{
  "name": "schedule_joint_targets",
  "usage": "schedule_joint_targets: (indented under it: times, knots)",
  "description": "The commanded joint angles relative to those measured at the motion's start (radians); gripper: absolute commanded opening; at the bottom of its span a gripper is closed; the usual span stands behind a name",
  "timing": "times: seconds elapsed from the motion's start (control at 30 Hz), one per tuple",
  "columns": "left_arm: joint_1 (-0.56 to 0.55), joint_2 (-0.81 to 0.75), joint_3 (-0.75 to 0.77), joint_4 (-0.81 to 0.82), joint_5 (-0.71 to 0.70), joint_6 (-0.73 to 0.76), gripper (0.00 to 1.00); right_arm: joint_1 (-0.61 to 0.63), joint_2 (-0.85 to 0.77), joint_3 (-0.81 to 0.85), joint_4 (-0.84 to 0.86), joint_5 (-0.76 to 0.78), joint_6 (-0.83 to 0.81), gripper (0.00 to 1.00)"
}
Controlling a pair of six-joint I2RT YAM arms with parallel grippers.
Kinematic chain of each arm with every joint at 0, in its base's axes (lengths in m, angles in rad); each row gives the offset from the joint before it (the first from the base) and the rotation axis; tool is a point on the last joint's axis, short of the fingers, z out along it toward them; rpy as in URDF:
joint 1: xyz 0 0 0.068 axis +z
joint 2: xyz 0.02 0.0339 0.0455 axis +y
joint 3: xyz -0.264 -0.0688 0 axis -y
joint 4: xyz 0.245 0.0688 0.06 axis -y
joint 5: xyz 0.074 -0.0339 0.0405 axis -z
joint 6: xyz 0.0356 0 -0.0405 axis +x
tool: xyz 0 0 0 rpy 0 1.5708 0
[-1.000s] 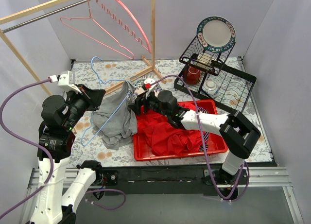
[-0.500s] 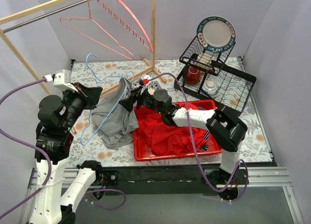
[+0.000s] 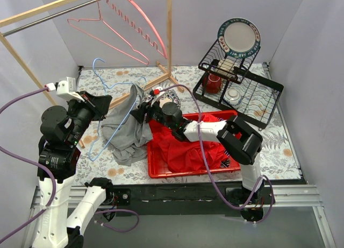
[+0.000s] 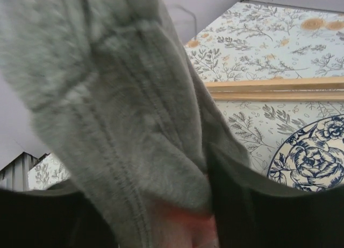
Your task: Remove the tank top from the hanger
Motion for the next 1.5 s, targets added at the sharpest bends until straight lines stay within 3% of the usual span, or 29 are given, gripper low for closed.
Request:
schedule_joint_targets:
  times: [0.0, 0.03, 0.13, 0.27, 0.6, 0.87, 1.07, 1.3, 1.47]
  knots:
    - [-0.001, -0.015, 0.012, 0.014, -0.015, -0.015, 0.00, 0.010, 0.032, 0.077, 0.046, 0.049, 0.060, 0.45]
    - [-0.003, -0.013, 0.012, 0.011, -0.019, -0.015, 0.00, 0.008, 0.032, 0.080, 0.049, 0.061, 0.059, 0.25]
    - [-0.003, -0.014, 0.014, -0.006, -0.050, 0.012, 0.00, 0.008, -0.016, 0.061, 0.066, 0.112, 0.011, 0.01]
    - [-0.010, -0.034, 0.006, -0.024, -0.072, 0.048, 0.00, -0.025, -0.084, 0.070, 0.018, 0.127, -0.076, 0.01]
    - [-0.030, -0.076, -0.047, -0.035, -0.041, 0.074, 0.00, -0.209, -0.156, 0.145, -0.124, 0.045, -0.108, 0.01]
    - [-0.041, -0.084, -0.046, -0.044, -0.206, 0.098, 0.00, -0.216, -0.224, 0.209, -0.238, -0.058, -0.191, 0.01]
    - [-0.049, -0.067, -0.058, -0.040, -0.344, 0.103, 0.00, -0.197, -0.374, 0.203, -0.321, -0.167, -0.217, 0.01]
    - [-0.052, -0.044, -0.064, 0.007, -0.377, 0.103, 0.00, -0.197, -0.543, 0.456, -0.719, -0.241, -0.283, 0.01]
    - [-0.052, -0.036, -0.110, 0.040, -0.372, 0.100, 0.00, -0.197, -0.629, 0.533, -0.905, -0.224, -0.293, 0.01]
